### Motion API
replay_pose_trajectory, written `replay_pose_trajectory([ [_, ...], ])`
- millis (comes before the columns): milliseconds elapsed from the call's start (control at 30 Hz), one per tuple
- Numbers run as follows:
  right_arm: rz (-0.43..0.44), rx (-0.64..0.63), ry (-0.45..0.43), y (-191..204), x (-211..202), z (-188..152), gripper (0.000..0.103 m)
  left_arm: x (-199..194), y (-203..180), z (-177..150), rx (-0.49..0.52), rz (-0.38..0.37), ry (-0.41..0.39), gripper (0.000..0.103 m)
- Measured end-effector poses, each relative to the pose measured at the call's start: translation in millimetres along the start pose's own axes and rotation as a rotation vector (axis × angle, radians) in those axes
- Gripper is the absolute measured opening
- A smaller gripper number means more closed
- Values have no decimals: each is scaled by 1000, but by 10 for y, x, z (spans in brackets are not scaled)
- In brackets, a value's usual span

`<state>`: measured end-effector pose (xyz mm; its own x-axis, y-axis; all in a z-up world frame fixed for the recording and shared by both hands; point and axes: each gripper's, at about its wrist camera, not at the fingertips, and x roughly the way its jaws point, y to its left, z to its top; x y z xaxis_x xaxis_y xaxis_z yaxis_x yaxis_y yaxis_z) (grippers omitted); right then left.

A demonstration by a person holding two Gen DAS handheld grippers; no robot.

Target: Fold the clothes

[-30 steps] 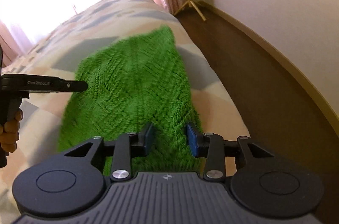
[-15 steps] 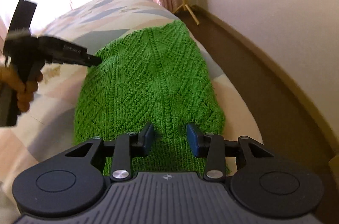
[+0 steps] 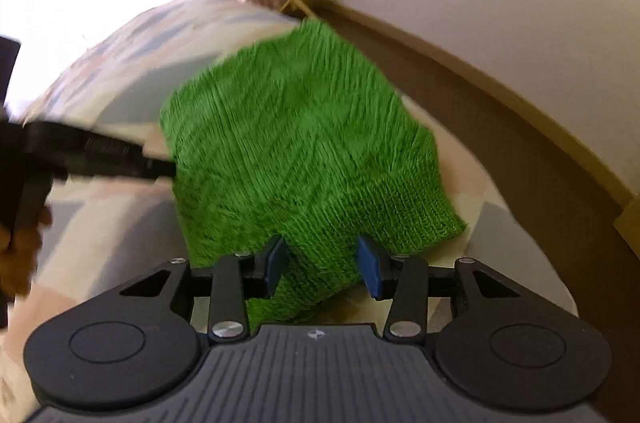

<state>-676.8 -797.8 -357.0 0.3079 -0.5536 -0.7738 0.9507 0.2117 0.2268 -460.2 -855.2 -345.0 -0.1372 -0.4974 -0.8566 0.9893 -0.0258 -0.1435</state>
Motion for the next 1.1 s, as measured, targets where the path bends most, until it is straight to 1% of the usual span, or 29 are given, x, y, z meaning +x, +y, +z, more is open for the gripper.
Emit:
replay_pose_trajectory([
  [33, -7, 6, -18, 44, -123, 3, 48, -156, -8, -34, 8, 14, 3, 53],
  [67, -15, 18, -25, 106, -225, -21, 53, -312, -17, -69, 17, 28, 5, 54],
  [100, -23, 30, -32, 167, -329, -45, 57, -475, -10, -103, 11, 34, 16, 56],
  [133, -28, 49, -25, 213, -463, -83, 61, -641, 0, -136, 2, 36, 28, 63],
  [167, -32, 69, -14, 270, -581, -115, 66, -806, 11, -170, -8, 39, 41, 65],
  [200, -37, 89, -3, 327, -700, -147, 69, -989, 15, -208, -10, 40, 50, 65],
  [233, -32, 110, 4, 407, -820, -184, 70, -1181, 4, -247, 1, 41, 51, 67],
  [267, -28, 130, 12, 488, -941, -221, 70, -1367, -18, -289, 22, 45, 45, 72],
  [300, -23, 151, 20, 568, -1063, -259, 72, -1557, -39, -337, 45, 53, 35, 75],
  [367, -13, 190, 15, 698, -1375, -366, 80, -1878, -60, -426, 74, 57, 11, 80],
  [433, -21, 208, 9, 816, -1647, -433, 82, -2140, -43, -512, 86, 55, -9, 85],
  [467, -25, 217, 7, 875, -1783, -467, 86, -2269, -34, -555, 91, 54, -19, 87],
  [600, -44, 175, -4, 1080, -2155, -481, 89, -2696, 45, -667, 87, 44, -41, 92],
  [667, -70, 149, -29, 1201, -2311, -460, 91, -2897, 49, -695, 109, 65, -65, 101],
  [700, -80, 146, -48, 1246, -2399, -443, 92, -3000, 41, -709, 127, 80, -81, 102],
  [767, -104, 148, -90, 1359, -2584, -412, 99, -3169, 28, -729, 162, 109, -106, 102],
  [800, -117, 147, -108, 1406, -2652, -395, 101, -3240, 16, -745, 178, 121, -114, 102],
  [867, -150, 136, -144, 1522, -2810, -363, 101, -3370, -8, -786, 205, 135, -130, 102],
  [933, -198, 114, -160, 1630, -2923, -346, 101, -3480, -47, -861, 232, 163, -146, 102],
  [1000, -250, 93, -177, 1734, -3037, -352, 103, -3570, -120, -960, 277, 231, -171, 102],
  [1067, -291, 76, -206, 1816, -3139, -399, 103, -3614, -208, -1071, 328, 306, -180, 102],
  [1100, -310, 73, -218, 1848, -3173, -431, 103, -3630, -234, -1124, 349, 323, -179, 102],
])
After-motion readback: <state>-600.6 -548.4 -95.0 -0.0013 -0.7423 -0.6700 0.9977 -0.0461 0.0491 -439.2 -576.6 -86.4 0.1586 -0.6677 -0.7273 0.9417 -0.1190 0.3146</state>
